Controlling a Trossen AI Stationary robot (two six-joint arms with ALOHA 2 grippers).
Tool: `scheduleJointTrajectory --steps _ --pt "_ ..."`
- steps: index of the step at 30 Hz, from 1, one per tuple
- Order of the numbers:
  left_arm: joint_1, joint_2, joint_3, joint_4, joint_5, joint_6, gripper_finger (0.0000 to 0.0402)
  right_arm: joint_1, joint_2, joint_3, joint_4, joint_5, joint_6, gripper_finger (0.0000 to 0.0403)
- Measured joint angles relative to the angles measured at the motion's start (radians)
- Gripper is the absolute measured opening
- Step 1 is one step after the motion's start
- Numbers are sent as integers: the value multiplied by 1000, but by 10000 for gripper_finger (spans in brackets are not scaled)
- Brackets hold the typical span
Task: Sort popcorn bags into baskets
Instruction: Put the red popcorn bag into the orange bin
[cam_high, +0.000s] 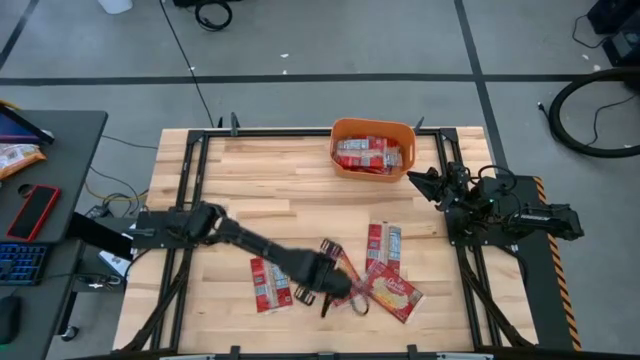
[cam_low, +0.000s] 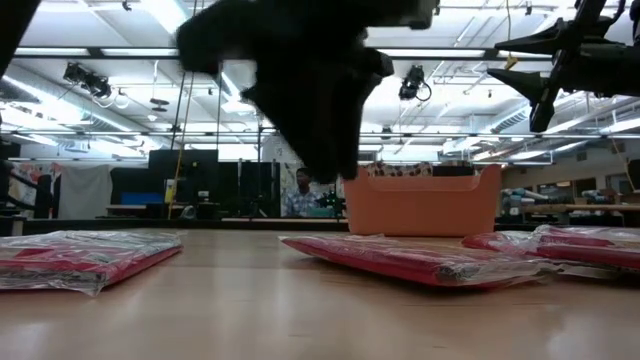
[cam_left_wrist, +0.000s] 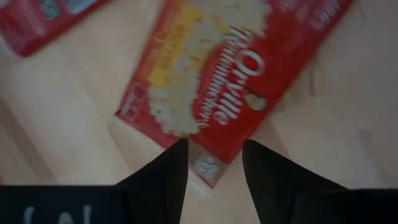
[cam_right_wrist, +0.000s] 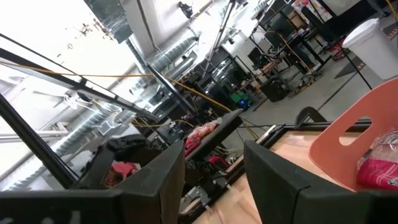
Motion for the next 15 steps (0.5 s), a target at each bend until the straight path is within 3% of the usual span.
scheduleJointTrajectory --steps 5,15 --pt "-66 0 -90 68 -154 78 158 0 0 0 0 0 0 170" --pt "-84 1 -241 234 -253 165 158 0 0 0 0 0 0 170"
